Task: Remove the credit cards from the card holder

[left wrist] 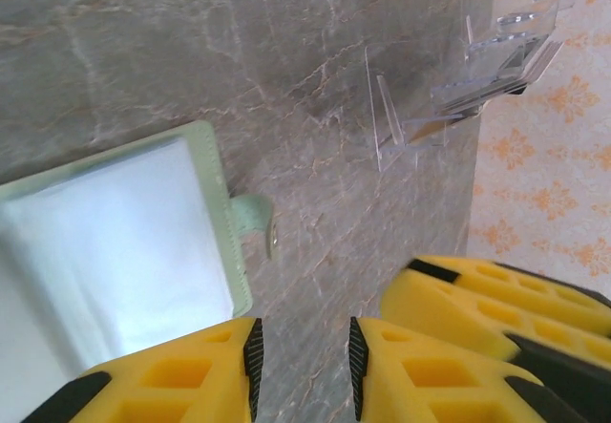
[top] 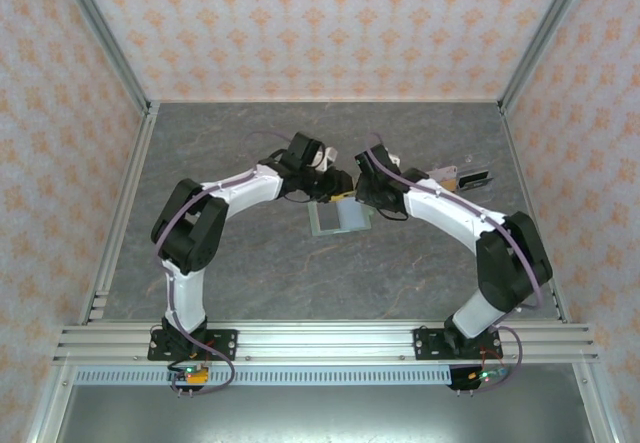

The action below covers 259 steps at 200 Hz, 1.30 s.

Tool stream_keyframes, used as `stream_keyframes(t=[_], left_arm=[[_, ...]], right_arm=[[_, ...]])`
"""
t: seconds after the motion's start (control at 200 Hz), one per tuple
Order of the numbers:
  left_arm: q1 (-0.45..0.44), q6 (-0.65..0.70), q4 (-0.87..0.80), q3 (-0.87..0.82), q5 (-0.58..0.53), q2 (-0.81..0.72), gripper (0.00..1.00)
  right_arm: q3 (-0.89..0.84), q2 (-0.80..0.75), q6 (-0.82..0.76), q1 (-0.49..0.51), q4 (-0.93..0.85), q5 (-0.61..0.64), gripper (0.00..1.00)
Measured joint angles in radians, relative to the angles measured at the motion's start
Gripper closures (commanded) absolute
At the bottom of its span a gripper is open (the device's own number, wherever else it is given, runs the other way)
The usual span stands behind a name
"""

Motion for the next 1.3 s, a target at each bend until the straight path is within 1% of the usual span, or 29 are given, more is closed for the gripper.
stream_keyframes(t=[0.105,0.2,0.265,0.335,0.405,0.51,0.561,0.636,0.776,0.881,1.031,1.141,1.296], left_arm=[[-0.005,0.000,-0.002,0.028,-0.002,0.057,0.68],[-0.005,0.001,-0.019,0.036,-0.017,0.089,0.67],[-0.002,0.002,-0.046,0.036,-0.040,0.088,0.66],[0.008,0.006,-0.063,0.032,-0.066,0.079,0.64],[0.034,0.008,-0.068,-0.005,-0.095,0.045,0.60],[0.094,0.005,-0.077,-0.098,-0.130,-0.030,0.54],[0.125,0.003,-0.082,-0.143,-0.146,-0.068,0.50],[0.162,-0.006,-0.090,-0.198,-0.173,-0.117,0.47],[0.166,-0.020,-0.101,-0.254,-0.194,-0.167,0.44],[0.156,-0.029,-0.101,-0.287,-0.193,-0.186,0.45],[0.138,-0.047,-0.100,-0.301,-0.193,-0.188,0.51],[0.114,-0.059,-0.085,-0.301,-0.185,-0.188,0.56],[0.082,-0.075,-0.063,-0.301,-0.165,-0.186,0.62]], right_arm=[[-0.003,-0.015,0.008,0.000,-0.003,0.029,0.79],[-0.003,-0.018,0.003,0.000,-0.002,0.029,0.76],[-0.003,-0.018,-0.011,0.000,-0.002,0.009,0.74],[-0.002,-0.013,-0.034,0.000,-0.002,-0.028,0.67],[0.007,0.011,-0.060,0.000,-0.002,-0.077,0.62],[0.050,0.088,-0.104,0.009,-0.020,-0.140,0.54],[0.081,0.134,-0.127,0.024,-0.036,-0.159,0.52],[0.131,0.200,-0.157,0.052,-0.060,-0.189,0.51],[0.197,0.291,-0.183,0.084,-0.100,-0.233,0.53],[0.214,0.334,-0.195,0.082,-0.125,-0.246,0.59],[0.221,0.370,-0.188,0.071,-0.165,-0.245,0.65],[0.221,0.373,-0.178,0.054,-0.166,-0.257,0.67],[0.220,0.373,-0.163,0.029,-0.168,-0.268,0.73]])
